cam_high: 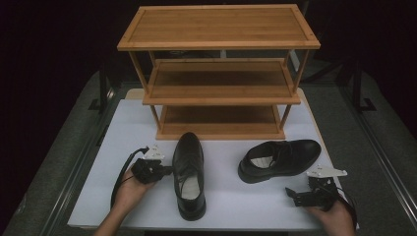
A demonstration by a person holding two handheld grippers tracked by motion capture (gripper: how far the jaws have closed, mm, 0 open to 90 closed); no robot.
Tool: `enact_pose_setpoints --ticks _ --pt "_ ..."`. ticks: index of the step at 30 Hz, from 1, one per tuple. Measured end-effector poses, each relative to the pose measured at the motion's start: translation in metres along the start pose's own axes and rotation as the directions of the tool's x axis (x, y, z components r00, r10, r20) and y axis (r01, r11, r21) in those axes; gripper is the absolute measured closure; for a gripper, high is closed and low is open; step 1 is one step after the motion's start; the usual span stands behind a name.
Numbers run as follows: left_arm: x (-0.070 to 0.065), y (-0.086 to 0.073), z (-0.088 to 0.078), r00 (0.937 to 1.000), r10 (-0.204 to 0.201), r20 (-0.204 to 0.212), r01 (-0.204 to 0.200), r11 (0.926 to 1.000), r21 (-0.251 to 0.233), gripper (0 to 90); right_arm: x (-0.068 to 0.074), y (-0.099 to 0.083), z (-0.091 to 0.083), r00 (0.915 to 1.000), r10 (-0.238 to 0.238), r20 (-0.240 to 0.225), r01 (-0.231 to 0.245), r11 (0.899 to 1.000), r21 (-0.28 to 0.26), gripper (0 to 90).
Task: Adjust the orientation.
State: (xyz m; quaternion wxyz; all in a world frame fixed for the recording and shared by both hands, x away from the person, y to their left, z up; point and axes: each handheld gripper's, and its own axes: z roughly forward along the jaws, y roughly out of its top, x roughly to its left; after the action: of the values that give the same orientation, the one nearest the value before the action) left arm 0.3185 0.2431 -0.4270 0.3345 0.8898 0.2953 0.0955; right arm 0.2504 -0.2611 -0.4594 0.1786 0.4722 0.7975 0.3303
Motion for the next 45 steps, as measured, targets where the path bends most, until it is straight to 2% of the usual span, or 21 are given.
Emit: enact_pose_setpoints --ticks 12,23,25,30,34,39,45 --pt "-0.007 0.010 0.009 0.9998 0.018 0.011 -0.018 0.9998 -0.005 90.0 0.000 0.000 0.000 1.0000 0.000 0.000 0.000 1.000 0.000 1.5" --pt "-0.005 0.005 0.004 0.9997 0.019 0.014 -0.018 0.9997 -0.018 89.7 0.000 0.000 0.000 1.0000 0.001 -0.001 -0.001 1.000 0.000 1.5" --pt "-0.003 0.001 0.001 0.9999 0.004 0.014 -0.004 0.9999 -0.015 81.8 0.000 0.000 0.000 1.0000 0.002 -0.001 -0.002 1.000 0.000 1.5" --pt "-0.002 -0.007 -0.012 0.9995 0.001 -0.031 -0.002 0.9999 -0.014 63.1 0.000 0.000 0.000 1.0000 0.002 -0.001 -0.002 1.000 0.002 1.5" --pt "0.001 -0.016 -0.025 0.9989 -0.019 -0.043 0.018 0.9996 -0.021 41.7 0.000 0.000 0.000 1.0000 0.000 0.000 0.000 1.000 0.001 1.5" --pt "0.002 -0.029 -0.033 0.9977 -0.022 -0.065 0.022 0.9997 -0.005 23.7 0.000 0.000 0.000 1.0000 0.001 0.000 -0.001 1.000 0.001 1.5" --pt "0.006 -0.050 -0.043 0.9922 -0.071 -0.102 0.073 0.9973 0.012 0.9 0.000 0.000 0.000 1.0000 0.002 0.001 -0.002 1.000 0.002 1.5"
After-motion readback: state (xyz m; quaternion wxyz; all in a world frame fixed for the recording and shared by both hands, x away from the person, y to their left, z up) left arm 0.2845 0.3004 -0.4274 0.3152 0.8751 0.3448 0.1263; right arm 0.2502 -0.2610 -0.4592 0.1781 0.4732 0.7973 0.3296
